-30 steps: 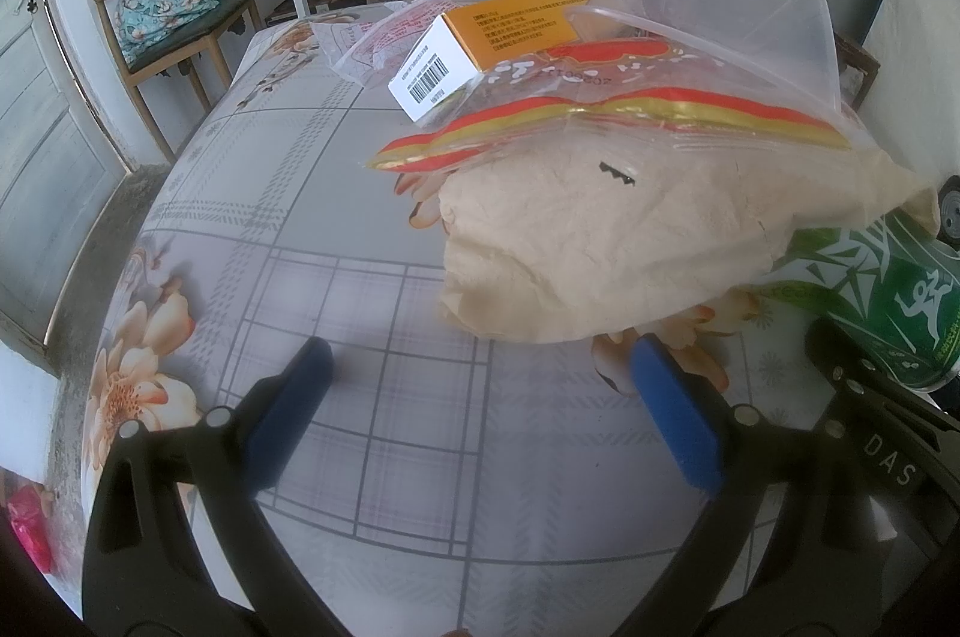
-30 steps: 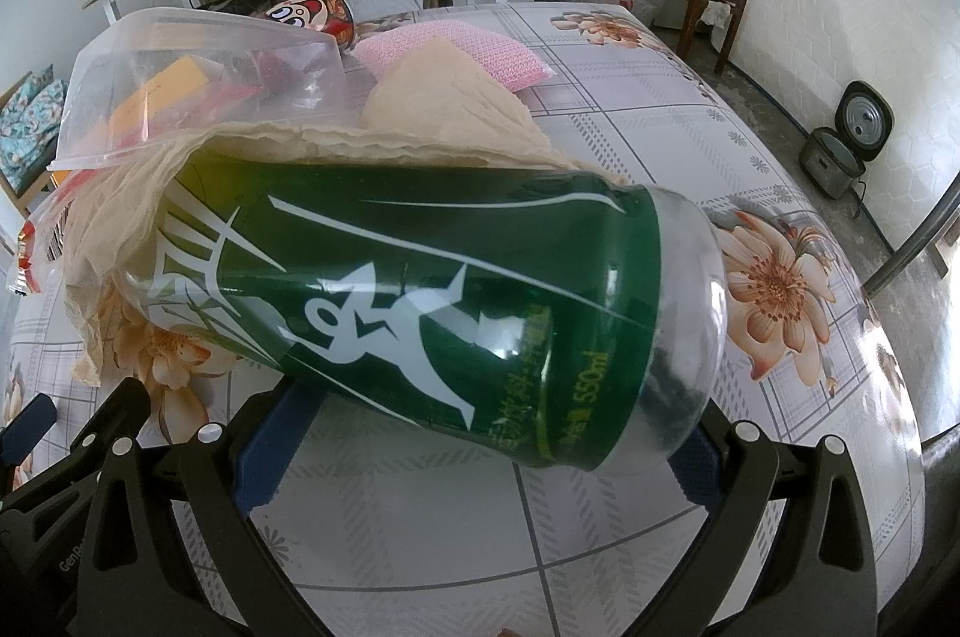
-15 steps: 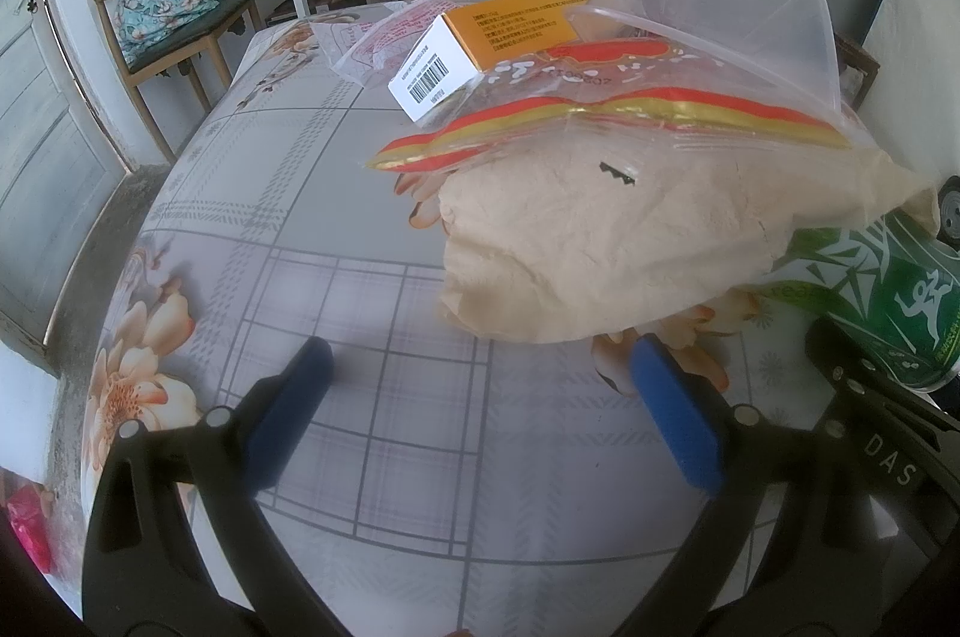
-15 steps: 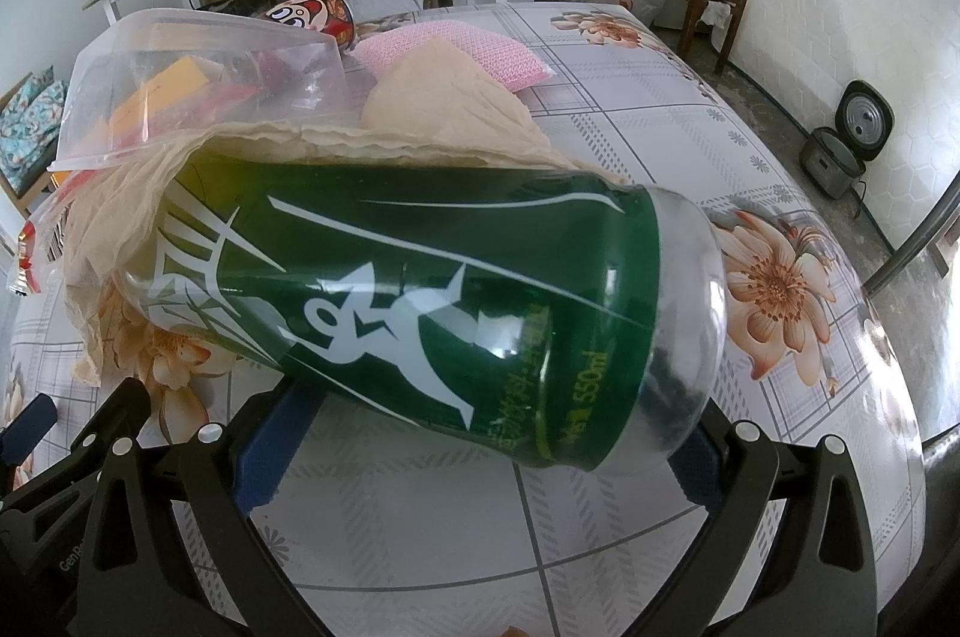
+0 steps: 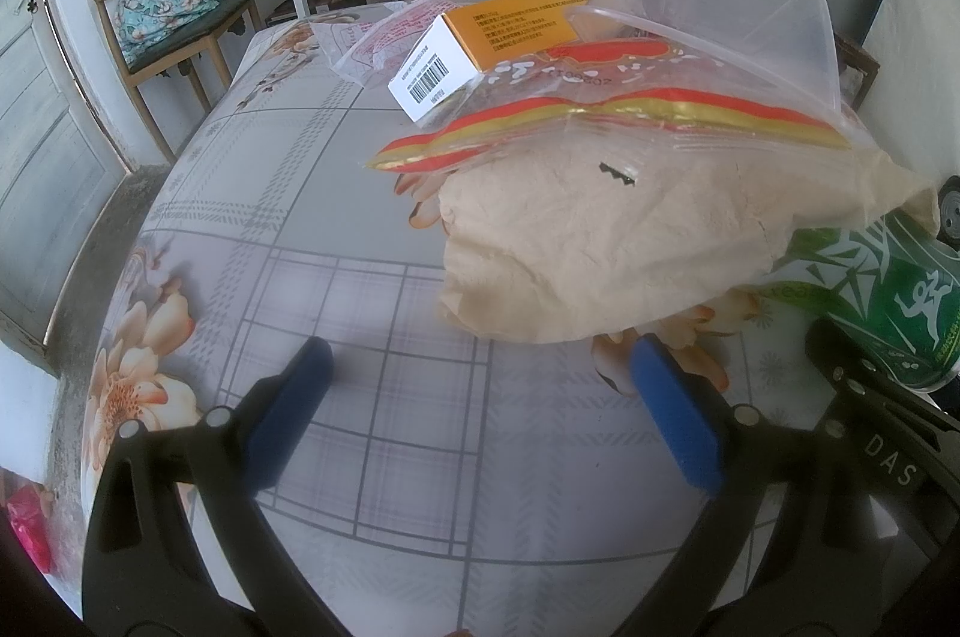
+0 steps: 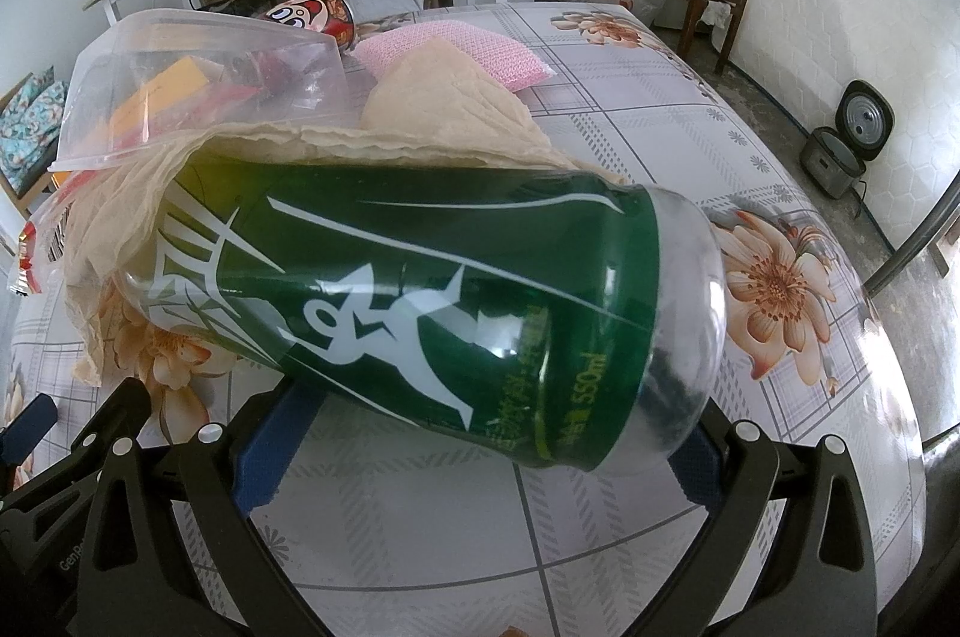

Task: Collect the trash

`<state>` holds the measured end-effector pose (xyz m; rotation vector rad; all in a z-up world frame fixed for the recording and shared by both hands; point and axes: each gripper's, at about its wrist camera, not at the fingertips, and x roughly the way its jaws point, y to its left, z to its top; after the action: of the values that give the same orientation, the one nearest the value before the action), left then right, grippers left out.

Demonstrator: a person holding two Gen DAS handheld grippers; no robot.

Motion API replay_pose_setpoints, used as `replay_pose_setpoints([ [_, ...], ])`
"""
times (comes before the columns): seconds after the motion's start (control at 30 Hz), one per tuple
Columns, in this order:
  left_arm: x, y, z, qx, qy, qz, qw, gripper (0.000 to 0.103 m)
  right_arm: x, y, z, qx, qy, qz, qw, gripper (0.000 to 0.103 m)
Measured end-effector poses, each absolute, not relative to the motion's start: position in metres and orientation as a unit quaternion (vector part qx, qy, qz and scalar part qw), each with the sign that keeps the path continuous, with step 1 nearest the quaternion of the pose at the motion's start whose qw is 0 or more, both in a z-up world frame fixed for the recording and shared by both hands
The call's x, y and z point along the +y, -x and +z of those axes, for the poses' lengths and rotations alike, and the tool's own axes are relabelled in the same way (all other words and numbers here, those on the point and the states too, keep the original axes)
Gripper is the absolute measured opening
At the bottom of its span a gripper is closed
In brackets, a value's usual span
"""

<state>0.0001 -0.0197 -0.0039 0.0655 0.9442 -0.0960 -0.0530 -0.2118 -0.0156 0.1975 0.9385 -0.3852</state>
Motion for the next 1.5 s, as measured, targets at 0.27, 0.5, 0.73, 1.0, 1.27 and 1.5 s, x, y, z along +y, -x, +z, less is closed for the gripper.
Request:
replay_pose_setpoints([
  [0.27, -0.021, 0.000, -0.004, 0.455, -0.031, -0.046, 0.889, 0.096, -0.212, 0.053, -0.016, 0.449, -0.094, -0.184, 0.869, 0.098],
  [0.5, -0.019, 0.005, 0.000, 0.454, -0.037, -0.058, 0.888, 0.096, -0.212, 0.053, -0.016, 0.449, -0.094, -0.184, 0.869, 0.098],
  [0.73, -0.016, 0.013, 0.001, 0.453, -0.052, -0.087, 0.886, 0.096, -0.212, 0.054, -0.016, 0.449, -0.093, -0.181, 0.870, 0.098],
  [1.0, -0.014, 0.018, 0.001, 0.452, -0.057, -0.098, 0.885, 0.096, -0.212, 0.063, -0.015, 0.449, -0.093, -0.181, 0.870, 0.098],
  [1.27, -0.014, 0.018, 0.000, 0.452, -0.056, -0.098, 0.885, 0.096, -0.212, 0.062, -0.015, 0.449, -0.094, -0.181, 0.870, 0.098],
  [1.5, -0.015, 0.019, 0.000, 0.452, -0.056, -0.098, 0.885, 0.096, -0.212, 0.063, -0.015, 0.449, -0.094, -0.181, 0.870, 0.098],
])
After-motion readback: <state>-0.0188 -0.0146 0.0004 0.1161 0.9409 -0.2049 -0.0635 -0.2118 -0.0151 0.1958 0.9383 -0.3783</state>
